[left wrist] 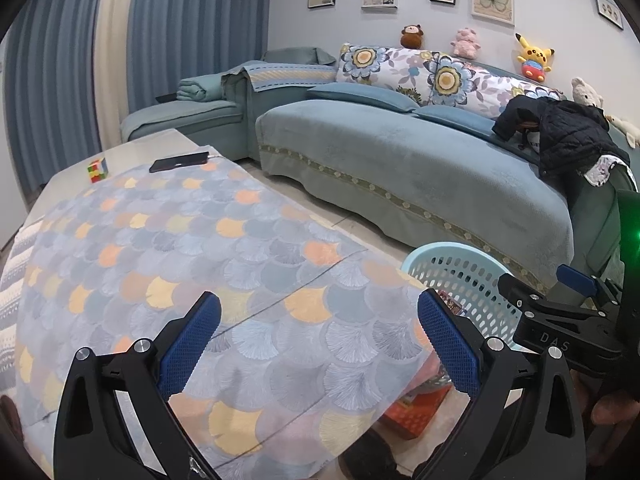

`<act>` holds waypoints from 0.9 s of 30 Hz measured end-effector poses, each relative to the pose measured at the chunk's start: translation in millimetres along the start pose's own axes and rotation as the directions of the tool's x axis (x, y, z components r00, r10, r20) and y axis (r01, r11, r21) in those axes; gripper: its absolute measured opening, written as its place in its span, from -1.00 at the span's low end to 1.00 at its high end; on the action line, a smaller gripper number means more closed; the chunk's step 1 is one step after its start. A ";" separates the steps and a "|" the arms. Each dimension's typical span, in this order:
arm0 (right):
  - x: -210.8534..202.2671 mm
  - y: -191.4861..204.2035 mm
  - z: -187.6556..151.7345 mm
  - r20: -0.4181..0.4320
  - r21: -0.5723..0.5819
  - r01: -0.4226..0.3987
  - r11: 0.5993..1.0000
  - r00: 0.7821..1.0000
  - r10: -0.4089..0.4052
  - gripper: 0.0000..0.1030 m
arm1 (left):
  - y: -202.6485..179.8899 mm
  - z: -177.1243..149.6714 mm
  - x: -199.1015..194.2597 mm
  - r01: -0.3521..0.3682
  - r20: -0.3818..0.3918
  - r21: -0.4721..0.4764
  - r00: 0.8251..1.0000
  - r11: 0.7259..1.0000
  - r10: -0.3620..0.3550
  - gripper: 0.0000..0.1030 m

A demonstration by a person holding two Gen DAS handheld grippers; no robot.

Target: Collect trash

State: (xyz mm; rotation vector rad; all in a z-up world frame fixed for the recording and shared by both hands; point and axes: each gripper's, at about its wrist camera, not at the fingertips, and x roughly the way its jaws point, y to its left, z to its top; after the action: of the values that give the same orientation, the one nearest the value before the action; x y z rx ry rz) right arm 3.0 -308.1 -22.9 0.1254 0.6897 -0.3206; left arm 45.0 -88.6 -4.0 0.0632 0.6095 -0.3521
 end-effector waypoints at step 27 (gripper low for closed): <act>2.1 -2.6 0.9 -0.007 0.007 -0.007 1.000 1.000 0.007 0.84 | -3.9 -0.2 -0.9 -0.003 -0.002 0.000 1.000 1.000 0.003 0.85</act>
State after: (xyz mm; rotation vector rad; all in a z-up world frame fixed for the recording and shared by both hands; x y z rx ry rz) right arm 4.1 -311.3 -23.6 0.1351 0.6949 -0.3162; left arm 42.8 -92.0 -3.4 0.0648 0.6116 -0.3494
